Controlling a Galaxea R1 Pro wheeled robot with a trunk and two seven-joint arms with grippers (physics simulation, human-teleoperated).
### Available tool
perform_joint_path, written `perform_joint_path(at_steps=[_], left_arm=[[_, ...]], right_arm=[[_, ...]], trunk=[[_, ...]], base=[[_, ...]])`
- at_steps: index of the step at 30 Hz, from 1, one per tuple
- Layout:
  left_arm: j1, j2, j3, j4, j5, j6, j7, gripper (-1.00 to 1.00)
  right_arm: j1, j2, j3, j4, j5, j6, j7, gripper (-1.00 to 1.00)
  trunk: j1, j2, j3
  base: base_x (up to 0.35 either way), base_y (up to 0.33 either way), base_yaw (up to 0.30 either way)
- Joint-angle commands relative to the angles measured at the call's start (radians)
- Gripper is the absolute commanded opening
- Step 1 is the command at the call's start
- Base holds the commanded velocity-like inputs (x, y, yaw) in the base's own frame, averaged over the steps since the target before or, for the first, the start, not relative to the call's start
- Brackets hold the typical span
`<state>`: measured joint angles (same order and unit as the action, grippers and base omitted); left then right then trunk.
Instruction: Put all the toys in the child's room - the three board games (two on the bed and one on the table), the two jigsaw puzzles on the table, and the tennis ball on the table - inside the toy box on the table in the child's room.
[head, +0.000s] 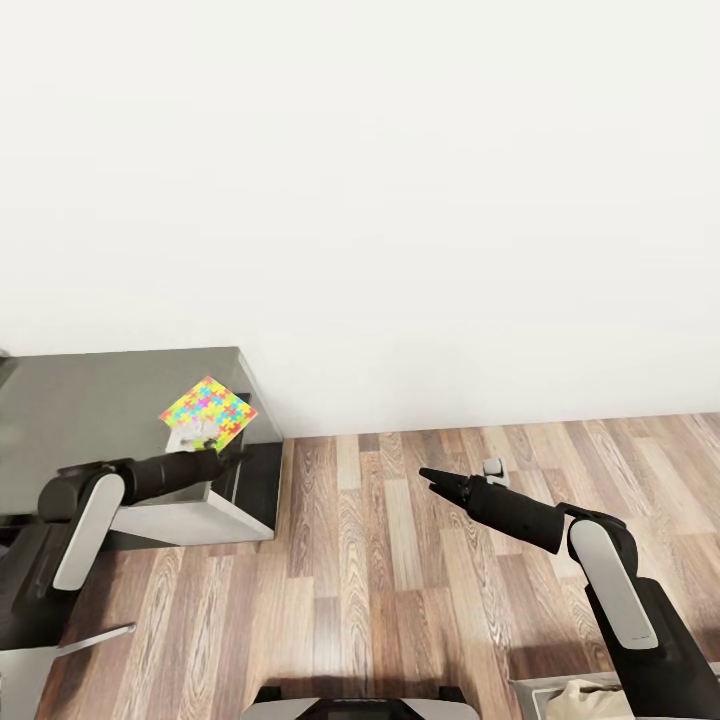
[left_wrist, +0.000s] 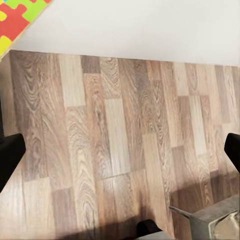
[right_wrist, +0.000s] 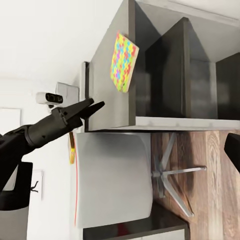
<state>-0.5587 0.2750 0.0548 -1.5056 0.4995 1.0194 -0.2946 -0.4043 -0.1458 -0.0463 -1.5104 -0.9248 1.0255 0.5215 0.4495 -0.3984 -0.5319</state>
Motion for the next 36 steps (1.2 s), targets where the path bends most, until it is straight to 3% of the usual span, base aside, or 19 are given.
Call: perform_joint_path(at_steps=[1,6,15,36], left_arm=[[0.003,-0.004,0.001,0.0,-0.009,0.003,-0.011,1.0],[0.01,-0.014,0.0,0.001,-0.008,0.004,-0.013,1.0],[0.011,-0.017,0.001,0.002,-0.009,0.0,-0.013,1.0],[0.013,-0.029,-0.006,0.004,-0.015,0.001,-0.003,1.0]], right_arm=[[-0.001,0.001,-0.001,0.0,0.007,0.004,0.006,1.0],[-0.001,0.001,0.012,-0.001,0.006,-0.008,-0.001,1.0],[-0.001,0.001,0.07,-0.001,0.006,-0.056,-0.012,1.0],[-0.001,0.0,0.08,-0.002,0.006,-0.061,-0.018,1.0]], trunk=[[0.001,-0.002,-0.001],[0.001,-0.002,-0.001],[0.001,-0.002,-0.001],[0.001,-0.002,-0.001]], base=[[0.0,0.0,0.0],[0.0,0.0,0.0],[-0.028,0.0,0.0],[-0.058,0.0,0.0]])
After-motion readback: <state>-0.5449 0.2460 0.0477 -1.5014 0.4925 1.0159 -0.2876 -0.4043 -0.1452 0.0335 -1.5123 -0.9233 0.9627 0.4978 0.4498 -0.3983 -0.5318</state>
